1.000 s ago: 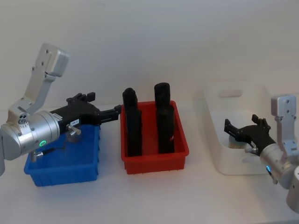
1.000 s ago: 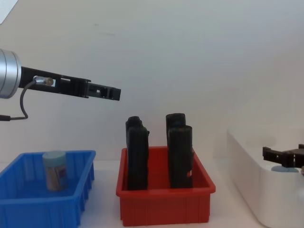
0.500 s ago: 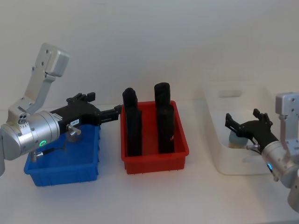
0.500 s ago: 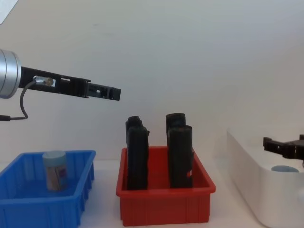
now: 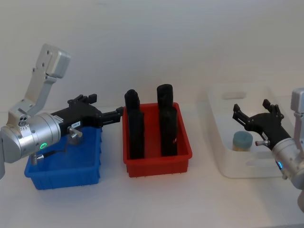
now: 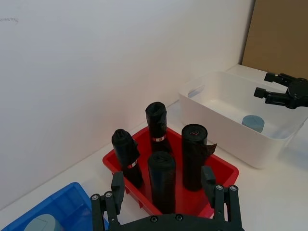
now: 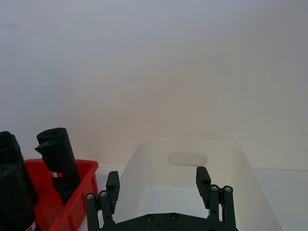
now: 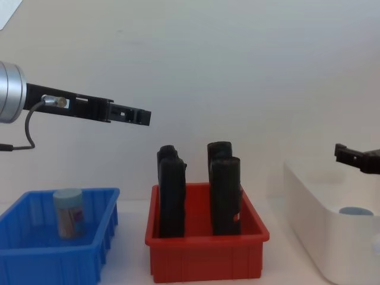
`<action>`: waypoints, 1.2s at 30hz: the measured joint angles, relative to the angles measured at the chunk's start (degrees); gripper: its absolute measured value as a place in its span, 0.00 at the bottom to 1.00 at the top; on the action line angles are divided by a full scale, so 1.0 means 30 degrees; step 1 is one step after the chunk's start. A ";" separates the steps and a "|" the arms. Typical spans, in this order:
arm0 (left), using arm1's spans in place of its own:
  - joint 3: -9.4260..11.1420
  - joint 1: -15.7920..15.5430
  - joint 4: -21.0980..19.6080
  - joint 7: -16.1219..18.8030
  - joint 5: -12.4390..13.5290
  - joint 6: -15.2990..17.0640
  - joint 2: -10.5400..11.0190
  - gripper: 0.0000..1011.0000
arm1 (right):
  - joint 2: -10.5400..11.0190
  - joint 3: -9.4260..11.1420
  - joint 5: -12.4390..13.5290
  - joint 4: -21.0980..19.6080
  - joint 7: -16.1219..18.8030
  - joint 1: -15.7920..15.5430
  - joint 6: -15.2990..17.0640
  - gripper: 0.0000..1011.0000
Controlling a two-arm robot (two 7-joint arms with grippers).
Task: Pick the cotton swabs from the blue box and place them into the white box.
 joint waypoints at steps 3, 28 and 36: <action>0.0002 0.0000 0.0001 0.0000 0.0000 0.0000 -0.0001 0.99 | 0.0051 0.0026 0.0040 -0.0301 -0.0039 -0.0140 -0.0037 0.99; 0.1446 0.1517 -0.0329 0.3069 0.1188 -0.3387 -0.0434 0.99 | 0.0722 -0.0098 0.0017 -0.3907 -0.0238 -0.2593 0.0900 0.99; 0.2338 0.2460 -0.0538 0.5010 0.1931 -0.5490 -0.0705 0.99 | 0.1110 -0.0208 -0.0049 -0.6001 -0.0340 -0.4061 0.1517 0.99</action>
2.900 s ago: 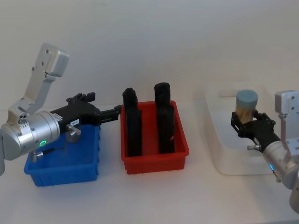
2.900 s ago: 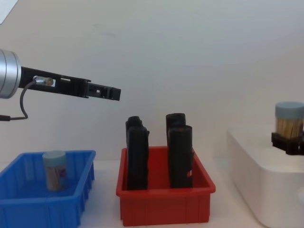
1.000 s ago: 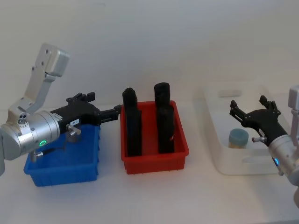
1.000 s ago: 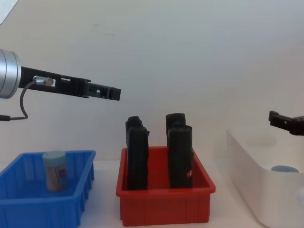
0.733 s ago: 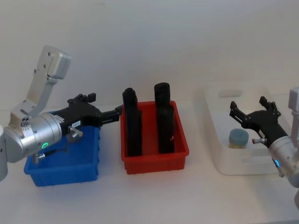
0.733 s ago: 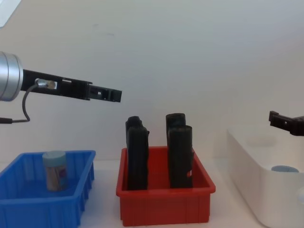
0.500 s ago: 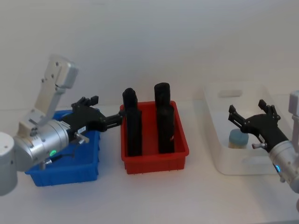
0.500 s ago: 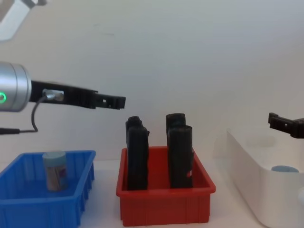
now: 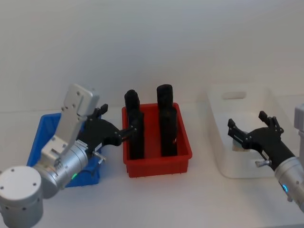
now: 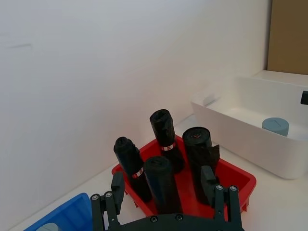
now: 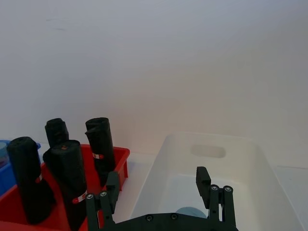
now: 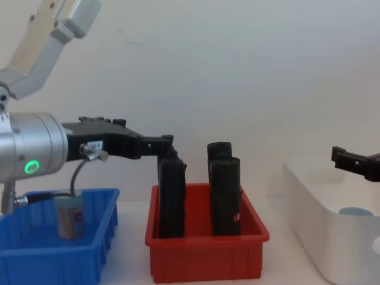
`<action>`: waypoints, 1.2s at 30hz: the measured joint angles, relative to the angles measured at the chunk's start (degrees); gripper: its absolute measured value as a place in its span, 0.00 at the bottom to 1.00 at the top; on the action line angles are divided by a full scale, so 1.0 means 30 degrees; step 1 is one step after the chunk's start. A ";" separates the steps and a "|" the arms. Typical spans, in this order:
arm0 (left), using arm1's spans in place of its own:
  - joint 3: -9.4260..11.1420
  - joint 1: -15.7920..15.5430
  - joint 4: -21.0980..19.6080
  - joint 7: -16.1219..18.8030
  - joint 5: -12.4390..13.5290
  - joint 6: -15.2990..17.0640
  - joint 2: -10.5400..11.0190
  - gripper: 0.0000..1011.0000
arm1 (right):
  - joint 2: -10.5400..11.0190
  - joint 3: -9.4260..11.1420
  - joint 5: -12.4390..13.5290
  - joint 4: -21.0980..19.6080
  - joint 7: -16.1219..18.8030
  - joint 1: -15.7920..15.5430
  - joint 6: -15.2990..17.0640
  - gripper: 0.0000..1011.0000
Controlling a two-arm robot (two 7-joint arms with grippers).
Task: Pick the cotton swabs from the blue box and place them into the white box.
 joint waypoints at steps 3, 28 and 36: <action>0.0323 0.0335 -0.0083 0.0704 0.0279 -0.0779 -0.0095 0.99 | 0.0136 -0.0034 -0.0021 -0.0727 -0.0032 -0.0512 0.0204 0.99; 0.1757 0.1856 -0.0423 0.3777 0.1479 -0.4145 -0.0536 0.99 | 0.0896 -0.0226 -0.0122 -0.4710 -0.0221 -0.3301 0.1380 0.99; 0.1756 0.1851 -0.0424 0.3778 0.1479 -0.4145 -0.0535 0.99 | 0.0886 -0.0214 -0.0123 -0.4730 -0.0218 -0.3304 0.1381 0.99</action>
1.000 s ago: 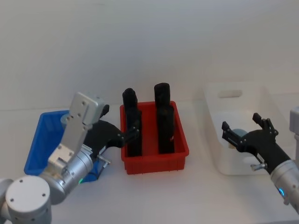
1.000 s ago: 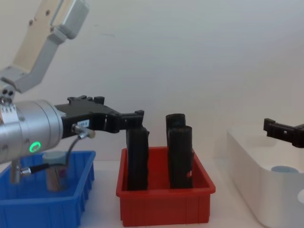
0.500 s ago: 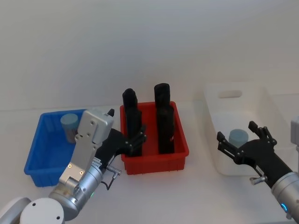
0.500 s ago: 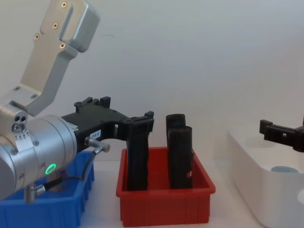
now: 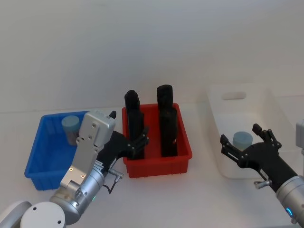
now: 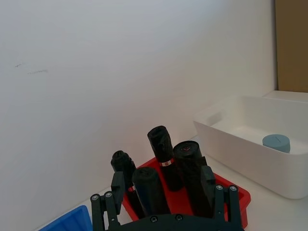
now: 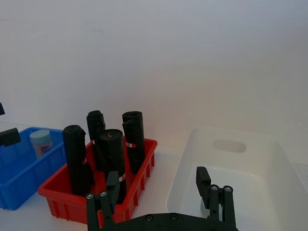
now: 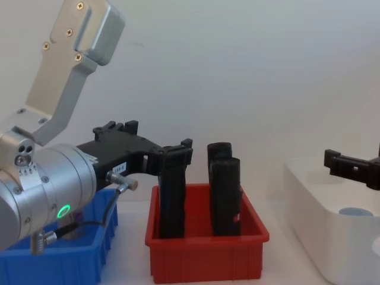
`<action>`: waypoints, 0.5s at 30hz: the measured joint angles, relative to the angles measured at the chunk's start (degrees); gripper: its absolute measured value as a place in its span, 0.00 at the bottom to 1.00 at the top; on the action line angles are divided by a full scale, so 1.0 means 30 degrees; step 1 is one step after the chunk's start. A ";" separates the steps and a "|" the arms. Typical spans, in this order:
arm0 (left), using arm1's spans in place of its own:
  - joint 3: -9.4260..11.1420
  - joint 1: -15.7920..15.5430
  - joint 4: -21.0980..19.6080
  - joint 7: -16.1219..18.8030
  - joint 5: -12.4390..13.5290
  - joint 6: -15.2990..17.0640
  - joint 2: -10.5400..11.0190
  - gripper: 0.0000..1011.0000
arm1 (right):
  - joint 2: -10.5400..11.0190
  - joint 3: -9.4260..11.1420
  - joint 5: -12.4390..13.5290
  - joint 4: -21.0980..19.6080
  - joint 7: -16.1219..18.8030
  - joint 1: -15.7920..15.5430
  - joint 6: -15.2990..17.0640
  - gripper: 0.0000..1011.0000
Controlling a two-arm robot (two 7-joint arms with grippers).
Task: Pick the cotton swabs from the blue box and place them into the white box.
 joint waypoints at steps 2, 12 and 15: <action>-0.0002 0.0000 0.0000 0.0001 -0.0001 0.0000 0.0001 0.99 | -0.0001 0.0002 0.0001 0.0000 0.0003 0.0000 -0.0001 0.99; -0.0002 0.0000 0.0012 0.0001 -0.0007 0.0002 0.0000 0.99 | -0.0001 0.0001 0.0001 0.0001 0.0010 0.0000 -0.0014 0.99; -0.0002 0.0000 0.0013 0.0000 -0.0007 0.0002 0.0001 0.99 | -0.0001 0.0001 0.0001 0.0002 0.0011 0.0001 -0.0015 0.99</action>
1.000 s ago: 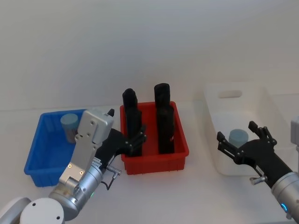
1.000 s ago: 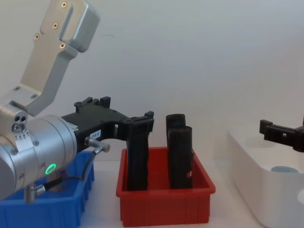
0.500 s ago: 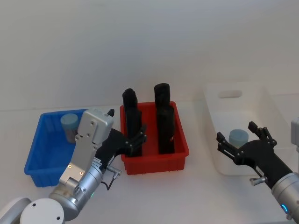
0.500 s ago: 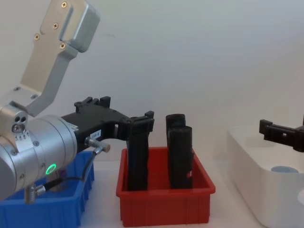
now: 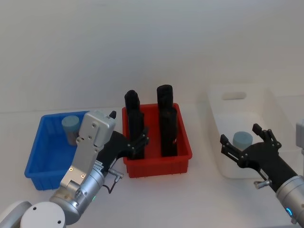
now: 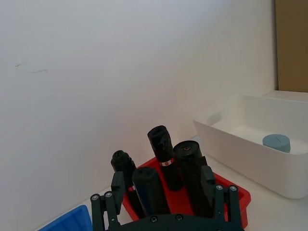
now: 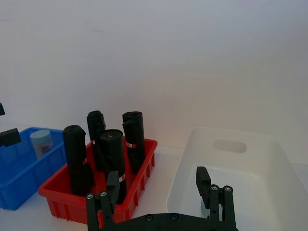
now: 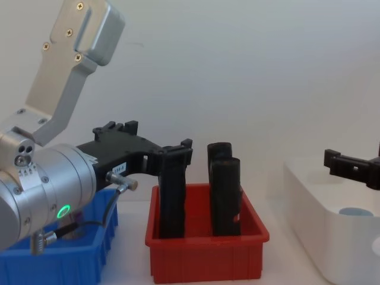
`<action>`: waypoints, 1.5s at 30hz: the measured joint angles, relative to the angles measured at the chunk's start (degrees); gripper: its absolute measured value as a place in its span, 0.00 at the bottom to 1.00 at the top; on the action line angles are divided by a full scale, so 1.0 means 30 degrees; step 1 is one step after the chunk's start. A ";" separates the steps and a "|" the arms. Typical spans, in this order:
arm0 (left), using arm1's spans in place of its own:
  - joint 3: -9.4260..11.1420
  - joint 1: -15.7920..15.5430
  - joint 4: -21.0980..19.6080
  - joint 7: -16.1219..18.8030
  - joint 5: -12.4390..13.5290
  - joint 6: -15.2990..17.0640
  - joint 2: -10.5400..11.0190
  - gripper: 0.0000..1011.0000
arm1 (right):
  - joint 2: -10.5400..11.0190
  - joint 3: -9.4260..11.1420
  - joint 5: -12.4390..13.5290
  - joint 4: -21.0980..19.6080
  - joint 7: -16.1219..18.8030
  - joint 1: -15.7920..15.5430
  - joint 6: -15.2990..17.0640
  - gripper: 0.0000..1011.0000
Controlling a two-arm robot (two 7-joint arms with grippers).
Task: Pick the cotton swabs from the blue box and place them into the white box.
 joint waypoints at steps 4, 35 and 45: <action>-0.0001 0.0000 0.0001 -0.0002 0.0001 0.0000 0.0000 0.99 | -0.0005 0.0000 0.0001 0.0013 0.0014 0.0007 -0.0006 0.99; -0.0001 0.0000 0.0001 -0.0004 0.0001 0.0001 0.0001 0.99 | -0.1545 -0.0439 -0.1990 0.4535 0.3409 0.3645 -0.0306 0.99; -0.0001 0.0000 0.0001 -0.0003 0.0002 0.0001 0.0001 0.99 | -0.2406 -0.0740 -0.2689 0.6911 0.4641 0.5462 -0.0723 0.99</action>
